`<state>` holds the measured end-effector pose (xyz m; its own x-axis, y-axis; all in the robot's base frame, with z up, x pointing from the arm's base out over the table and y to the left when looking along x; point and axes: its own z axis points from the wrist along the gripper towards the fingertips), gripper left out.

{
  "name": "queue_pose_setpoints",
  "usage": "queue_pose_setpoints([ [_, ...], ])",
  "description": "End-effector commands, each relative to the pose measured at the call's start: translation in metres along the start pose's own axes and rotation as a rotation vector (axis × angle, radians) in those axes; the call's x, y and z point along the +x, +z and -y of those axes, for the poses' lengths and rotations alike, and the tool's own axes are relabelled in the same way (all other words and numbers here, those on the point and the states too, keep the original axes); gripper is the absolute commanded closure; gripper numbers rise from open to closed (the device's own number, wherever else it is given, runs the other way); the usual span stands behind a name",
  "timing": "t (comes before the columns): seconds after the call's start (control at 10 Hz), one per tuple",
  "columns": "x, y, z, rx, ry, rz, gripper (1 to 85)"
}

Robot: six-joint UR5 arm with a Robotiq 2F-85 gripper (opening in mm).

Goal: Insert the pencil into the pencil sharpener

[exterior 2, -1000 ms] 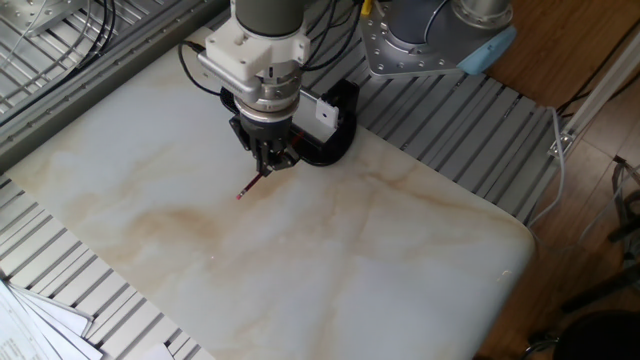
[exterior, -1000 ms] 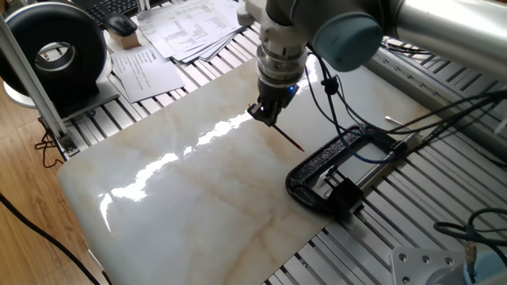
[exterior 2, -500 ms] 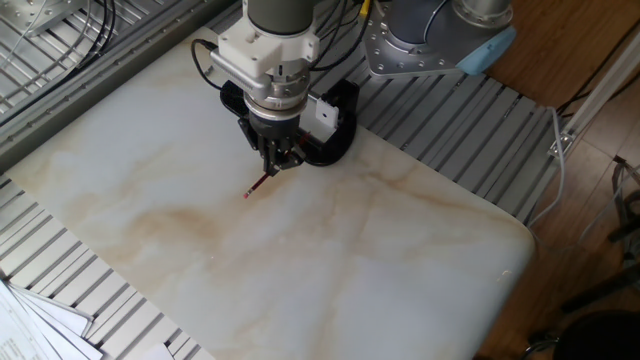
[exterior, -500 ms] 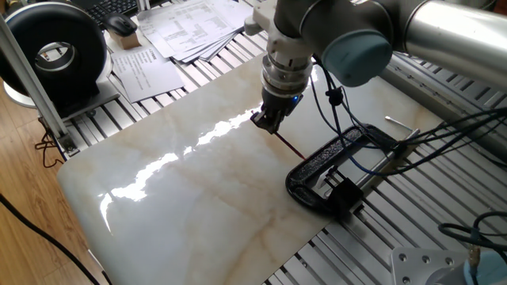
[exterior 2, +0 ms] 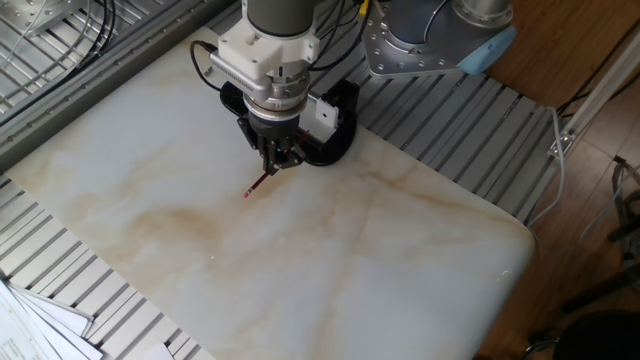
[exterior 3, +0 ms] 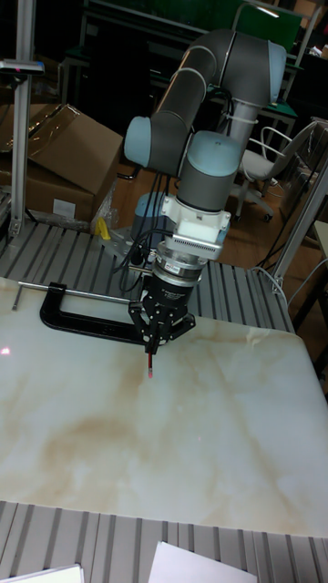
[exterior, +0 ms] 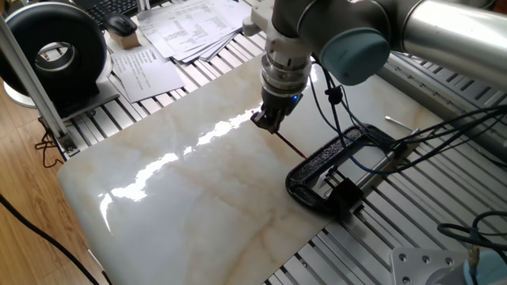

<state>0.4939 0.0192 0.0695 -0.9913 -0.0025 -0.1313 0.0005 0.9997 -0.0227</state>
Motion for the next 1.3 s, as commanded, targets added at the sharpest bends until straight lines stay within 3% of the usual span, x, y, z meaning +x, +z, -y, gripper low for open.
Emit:
queue_pose_setpoints([
  [0.0, 0.0082, -0.0071, 0.0001, -0.024, 0.005, 0.006, 84.3],
  [0.4, 0.0059, -0.0063, 0.0032, -0.013, -0.021, 0.009, 84.3],
  [0.7, 0.0093, -0.0091, -0.0019, -0.033, 0.002, 0.011, 84.3],
  [1.2, 0.0122, -0.0025, -0.0044, -0.030, 0.000, 0.017, 84.3],
])
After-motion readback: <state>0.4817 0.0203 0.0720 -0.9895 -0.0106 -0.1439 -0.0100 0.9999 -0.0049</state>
